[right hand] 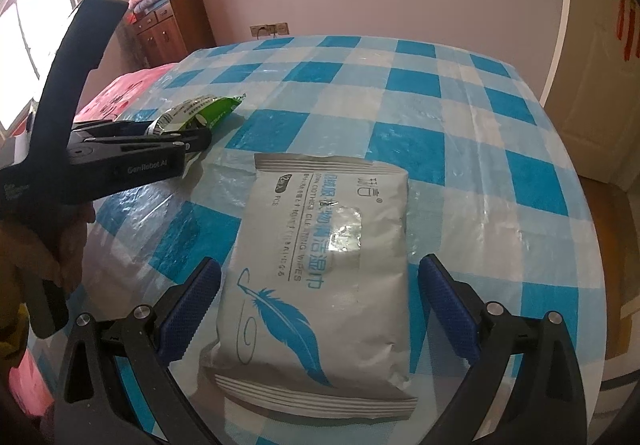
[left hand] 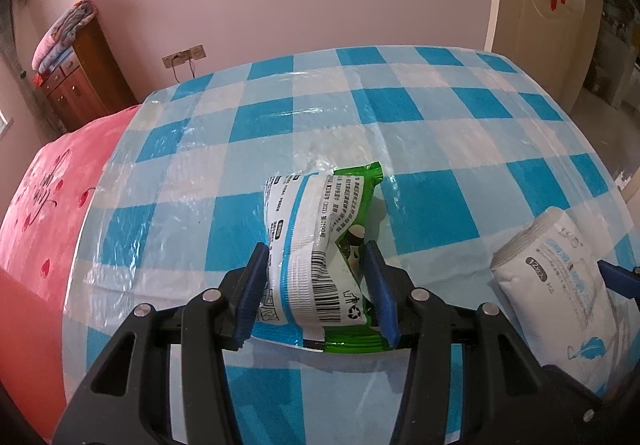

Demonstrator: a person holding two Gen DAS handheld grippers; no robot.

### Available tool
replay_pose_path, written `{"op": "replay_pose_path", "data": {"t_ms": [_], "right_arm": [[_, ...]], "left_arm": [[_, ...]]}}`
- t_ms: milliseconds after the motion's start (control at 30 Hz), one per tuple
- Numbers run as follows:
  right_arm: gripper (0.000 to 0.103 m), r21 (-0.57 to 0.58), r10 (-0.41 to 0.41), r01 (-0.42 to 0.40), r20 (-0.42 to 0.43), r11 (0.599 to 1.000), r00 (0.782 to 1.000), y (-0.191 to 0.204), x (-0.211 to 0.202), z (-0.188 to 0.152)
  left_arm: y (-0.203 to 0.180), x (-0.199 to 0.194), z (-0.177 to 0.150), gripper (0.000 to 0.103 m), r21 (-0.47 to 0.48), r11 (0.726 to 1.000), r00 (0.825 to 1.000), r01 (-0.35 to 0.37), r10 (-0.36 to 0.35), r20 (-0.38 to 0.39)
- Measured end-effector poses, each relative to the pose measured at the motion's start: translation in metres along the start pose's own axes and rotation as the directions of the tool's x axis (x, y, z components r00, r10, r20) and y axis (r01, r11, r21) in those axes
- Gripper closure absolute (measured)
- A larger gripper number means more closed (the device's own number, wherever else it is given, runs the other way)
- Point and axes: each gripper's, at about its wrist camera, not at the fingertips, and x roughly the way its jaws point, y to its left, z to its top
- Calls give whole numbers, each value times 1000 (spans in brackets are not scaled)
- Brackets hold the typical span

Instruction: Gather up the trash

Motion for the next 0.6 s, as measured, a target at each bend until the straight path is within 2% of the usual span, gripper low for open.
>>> {"op": "replay_pose_path", "data": {"t_ms": [133, 600], "right_arm": [[7, -14, 8, -8, -6, 1000, 1000, 3, 1, 0], [22, -38, -38, 38, -2, 999, 999, 8, 2, 0]], "left_arm": [[-2, -3, -5, 53, -12, 1000, 1000, -11, 11, 7], [1, -22, -30, 53, -51, 999, 1000, -13, 14, 19]]}}
